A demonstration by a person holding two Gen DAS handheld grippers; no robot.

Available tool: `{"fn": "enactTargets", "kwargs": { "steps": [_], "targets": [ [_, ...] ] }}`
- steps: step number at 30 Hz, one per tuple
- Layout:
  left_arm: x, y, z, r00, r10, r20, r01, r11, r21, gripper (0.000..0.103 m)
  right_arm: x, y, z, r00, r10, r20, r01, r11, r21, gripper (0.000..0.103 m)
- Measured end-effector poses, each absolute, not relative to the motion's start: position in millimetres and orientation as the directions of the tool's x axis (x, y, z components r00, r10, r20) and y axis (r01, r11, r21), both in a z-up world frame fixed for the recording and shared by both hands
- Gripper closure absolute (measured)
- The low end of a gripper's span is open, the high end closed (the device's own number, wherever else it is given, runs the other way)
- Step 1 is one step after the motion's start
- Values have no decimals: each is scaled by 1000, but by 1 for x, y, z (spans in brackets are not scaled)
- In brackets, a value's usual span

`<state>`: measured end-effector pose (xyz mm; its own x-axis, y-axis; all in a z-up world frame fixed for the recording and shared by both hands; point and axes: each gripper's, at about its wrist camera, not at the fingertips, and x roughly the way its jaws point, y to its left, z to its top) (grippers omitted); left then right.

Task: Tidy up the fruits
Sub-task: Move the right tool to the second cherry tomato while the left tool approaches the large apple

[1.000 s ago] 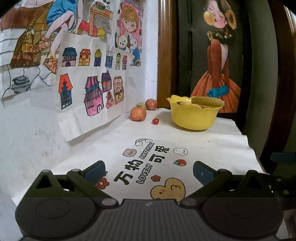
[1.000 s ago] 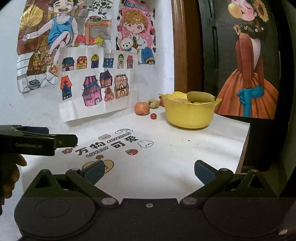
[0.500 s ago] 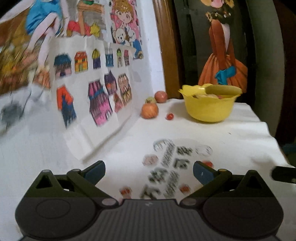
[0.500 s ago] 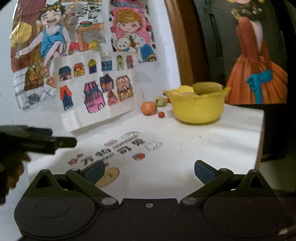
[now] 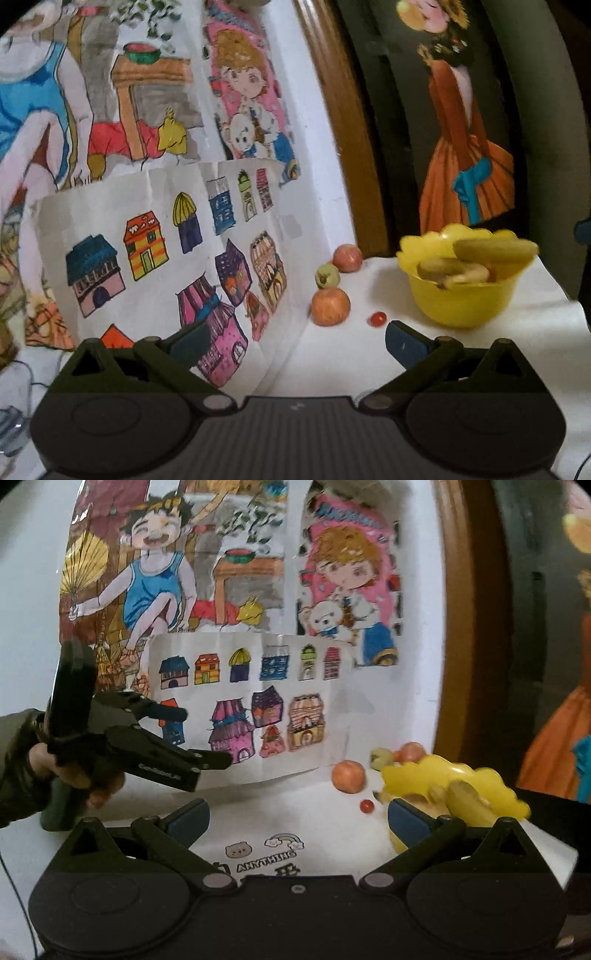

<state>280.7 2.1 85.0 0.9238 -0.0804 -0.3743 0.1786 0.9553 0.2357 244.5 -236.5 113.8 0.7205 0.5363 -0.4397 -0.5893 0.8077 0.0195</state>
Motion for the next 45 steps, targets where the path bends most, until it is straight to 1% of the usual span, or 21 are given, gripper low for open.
{"fn": "enactTargets", "kwargs": {
  "steps": [3,6,8,10,12,16,20,23,26,30,32,34,38,41,43,45],
  "targets": [
    [300,1,73,930,-102,-353,189,956,223,0,278,-232,114,688,567,-452,-646,763,-26,1],
    [328,-3,58,929,-104,-354,189,958,215,0,320,-234,111,638,619,-458,-698,716,-6,1],
    [347,-3,50,915,-129,-381,206,964,167,0,343,-237,110,610,641,-466,-722,692,7,1],
    [363,-3,42,902,-167,-397,235,964,127,0,363,-239,108,565,658,-498,-757,653,5,1],
    [376,-4,36,888,-183,-421,254,960,119,0,376,-240,106,534,662,-526,-786,617,-21,1],
    [403,-5,32,836,-191,-513,274,958,89,0,396,-238,111,493,632,-598,-815,576,-62,1],
    [426,-8,34,808,-198,-555,284,956,72,0,413,-231,117,461,573,-678,-836,537,-114,2],
    [445,-15,33,800,-179,-573,275,958,85,0,431,-222,119,447,507,-737,-843,515,-158,6],
    [462,-25,29,805,-156,-573,261,960,104,0,454,-214,121,430,473,-769,-854,490,-175,8],
    [485,-35,16,807,-95,-583,219,965,145,0,491,-195,115,399,430,-810,-864,473,-175,16],
    [492,-37,9,801,-87,-592,218,964,152,0,514,-183,108,364,394,-844,-873,461,-161,18],
    [492,-36,3,801,-94,-592,227,962,154,0,537,-172,99,321,358,-877,-882,449,-140,23],
    [486,-36,-5,807,-97,-583,252,949,191,0,584,-149,73,173,258,-951,-894,447,-42,25],
    [483,-36,-10,805,-96,-586,270,938,217,0,610,-132,49,58,195,-979,-887,460,39,25],
    [481,-37,-13,801,-89,-592,272,935,227,0,622,-121,31,15,148,-989,-876,478,58,29],
    [481,-35,-16,794,-98,-600,274,939,209,0,631,-114,18,-14,119,-993,-864,499,72,32]
  ]
}}
